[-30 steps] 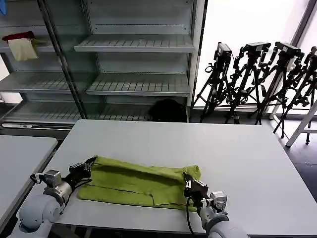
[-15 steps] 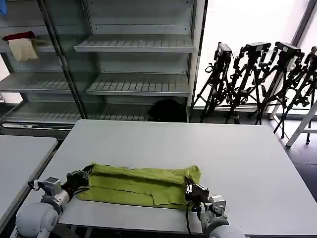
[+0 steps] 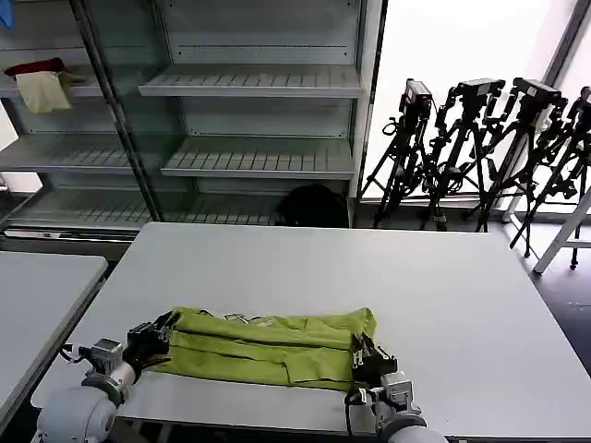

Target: Fold and organize the clothes.

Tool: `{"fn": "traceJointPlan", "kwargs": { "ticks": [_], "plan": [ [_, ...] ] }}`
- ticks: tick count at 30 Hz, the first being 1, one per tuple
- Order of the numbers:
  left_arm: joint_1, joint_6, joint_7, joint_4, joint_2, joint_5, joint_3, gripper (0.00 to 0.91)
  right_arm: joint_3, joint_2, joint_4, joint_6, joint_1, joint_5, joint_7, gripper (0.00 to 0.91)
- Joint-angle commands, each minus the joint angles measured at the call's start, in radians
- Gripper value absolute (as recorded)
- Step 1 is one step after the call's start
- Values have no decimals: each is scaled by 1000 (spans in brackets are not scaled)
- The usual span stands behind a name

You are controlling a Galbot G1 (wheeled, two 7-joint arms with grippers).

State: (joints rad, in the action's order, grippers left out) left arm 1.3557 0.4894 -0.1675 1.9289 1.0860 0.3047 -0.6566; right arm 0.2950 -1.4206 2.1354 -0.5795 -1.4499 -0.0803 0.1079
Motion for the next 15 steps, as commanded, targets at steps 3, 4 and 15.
{"fn": "traceJointPlan", "kwargs": {
  "ticks": [3, 4, 15],
  "plan": [
    [18, -33, 72, 55, 45, 101, -38, 907, 39, -16, 67, 23, 3, -31, 6, 907],
    [28, -37, 92, 66, 54, 128, -47, 907, 52, -13, 94, 45, 10, 30, 2, 907],
    [127, -70, 208, 81, 206, 109, -24, 907, 261, 8, 100, 226, 228, 449, -58, 907]
  ]
}}
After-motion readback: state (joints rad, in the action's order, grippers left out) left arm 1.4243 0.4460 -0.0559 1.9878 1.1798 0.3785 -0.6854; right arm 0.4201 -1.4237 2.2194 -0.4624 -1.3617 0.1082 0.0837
